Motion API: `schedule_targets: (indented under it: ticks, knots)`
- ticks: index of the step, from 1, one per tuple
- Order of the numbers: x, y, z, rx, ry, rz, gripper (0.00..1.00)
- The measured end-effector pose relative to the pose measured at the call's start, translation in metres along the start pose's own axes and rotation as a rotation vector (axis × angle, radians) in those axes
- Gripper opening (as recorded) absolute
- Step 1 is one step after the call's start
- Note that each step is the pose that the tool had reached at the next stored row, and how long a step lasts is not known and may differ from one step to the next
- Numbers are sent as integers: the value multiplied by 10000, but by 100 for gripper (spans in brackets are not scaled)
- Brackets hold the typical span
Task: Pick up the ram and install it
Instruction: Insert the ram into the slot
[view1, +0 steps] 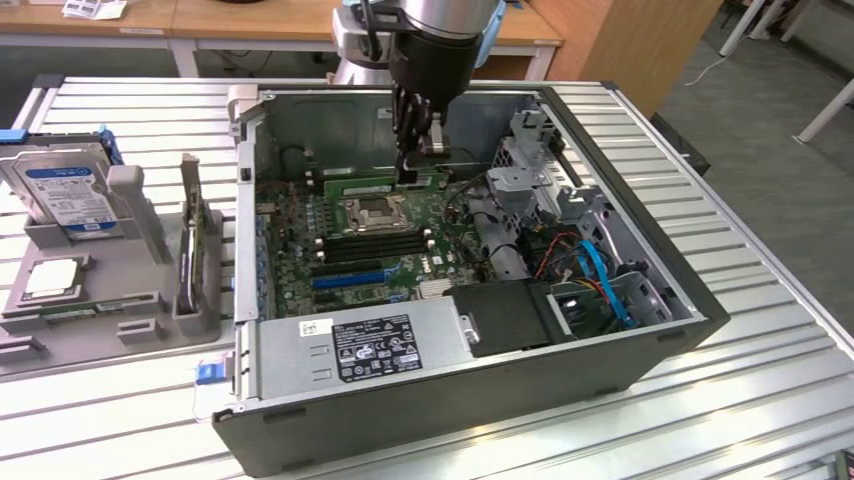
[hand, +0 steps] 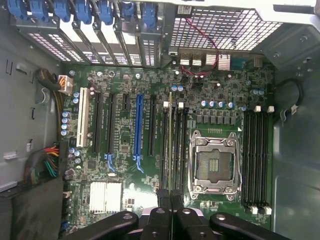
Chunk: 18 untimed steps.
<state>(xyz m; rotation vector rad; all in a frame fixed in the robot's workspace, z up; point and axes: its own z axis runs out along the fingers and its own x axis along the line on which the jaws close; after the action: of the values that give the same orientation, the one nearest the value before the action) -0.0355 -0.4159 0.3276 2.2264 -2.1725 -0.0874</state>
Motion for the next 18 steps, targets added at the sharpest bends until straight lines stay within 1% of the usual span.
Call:
schedule_targets:
  ticks: [18]
  knots:
    - [2,-7,108,0,1,0,11]
